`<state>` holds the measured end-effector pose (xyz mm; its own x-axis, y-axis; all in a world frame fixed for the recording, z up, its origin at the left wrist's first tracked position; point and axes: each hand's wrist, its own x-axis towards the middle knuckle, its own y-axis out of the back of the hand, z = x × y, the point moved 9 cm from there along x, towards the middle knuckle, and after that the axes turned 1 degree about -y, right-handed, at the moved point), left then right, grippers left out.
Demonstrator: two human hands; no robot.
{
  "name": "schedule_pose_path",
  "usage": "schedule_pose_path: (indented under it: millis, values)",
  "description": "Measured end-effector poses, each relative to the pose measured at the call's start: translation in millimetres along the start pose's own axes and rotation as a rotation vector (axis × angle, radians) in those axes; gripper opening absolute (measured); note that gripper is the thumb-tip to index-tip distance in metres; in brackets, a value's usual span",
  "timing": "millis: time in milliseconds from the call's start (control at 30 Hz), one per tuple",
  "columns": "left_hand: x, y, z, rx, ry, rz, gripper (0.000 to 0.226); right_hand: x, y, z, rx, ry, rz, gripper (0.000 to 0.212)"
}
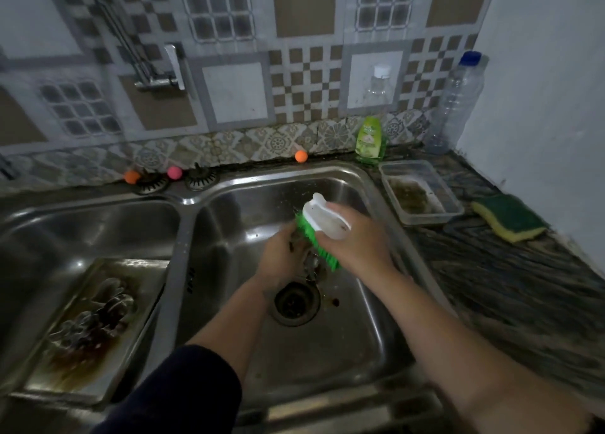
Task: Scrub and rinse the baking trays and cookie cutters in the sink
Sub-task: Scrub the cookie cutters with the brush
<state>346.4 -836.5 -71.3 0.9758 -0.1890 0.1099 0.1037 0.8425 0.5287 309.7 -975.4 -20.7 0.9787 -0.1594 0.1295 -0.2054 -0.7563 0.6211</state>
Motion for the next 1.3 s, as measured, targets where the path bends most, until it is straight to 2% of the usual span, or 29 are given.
schedule_pose_path:
  millis: [100, 200, 267, 367, 467, 600, 700, 833, 1000, 1167, 1300]
  values:
    - [-8.0, 20.0, -2.8, 0.023, -0.013, 0.026, 0.030, 7.7, -11.0, -8.2, 0.064, -0.032, 0.001, 0.056]
    - [-2.9, 56.6, -14.8, 0.060, 0.003, 0.120, 0.044, -3.2, -27.0, -22.5, 0.024, 0.002, -0.047, 0.059]
    - [-2.5, 70.0, -17.2, 0.128, -0.016, 0.101, 0.048, -11.0, -34.9, -30.7, -0.015, 0.050, -0.046, 0.060]
    - [-7.5, 78.1, -12.4, 0.152, -0.064, 0.096, 0.042, -5.5, -32.2, -37.8, -0.037, 0.021, 0.018, 0.057]
    - [-8.5, 93.9, -13.6, 0.160, -0.055, 0.158, 0.048, -3.0, -22.8, -50.6, -0.015, 0.017, 0.090, 0.056]
    - [-12.2, 103.4, -10.7, 0.179, -0.069, 0.128, 0.038, -17.2, -42.6, -70.4, -0.126, 0.092, 0.023, 0.059]
    - [-18.1, 109.8, -11.3, 0.190, -0.073, 0.136, 0.035, -13.2, -49.9, -74.9, -0.155, 0.076, 0.022, 0.060]
    - [-20.9, 123.6, -14.5, 0.200, -0.071, 0.086, 0.038, -15.4, -57.3, -87.6, -0.267, 0.110, -0.075, 0.060]
    - [-31.1, 113.3, -8.1, 0.212, -0.084, 0.065, 0.041, -16.1, -58.6, -88.8, -0.298, 0.100, 0.003, 0.058]
    - [-28.6, 123.8, -20.7, 0.206, -0.017, 0.066, 0.044, -22.3, -66.6, -82.9, -0.252, 0.070, -0.047, 0.060]
    - [-31.9, 117.8, -17.8, 0.180, -0.028, 0.089, 0.048, -16.0, -52.1, -80.0, -0.292, 0.043, 0.043, 0.060]
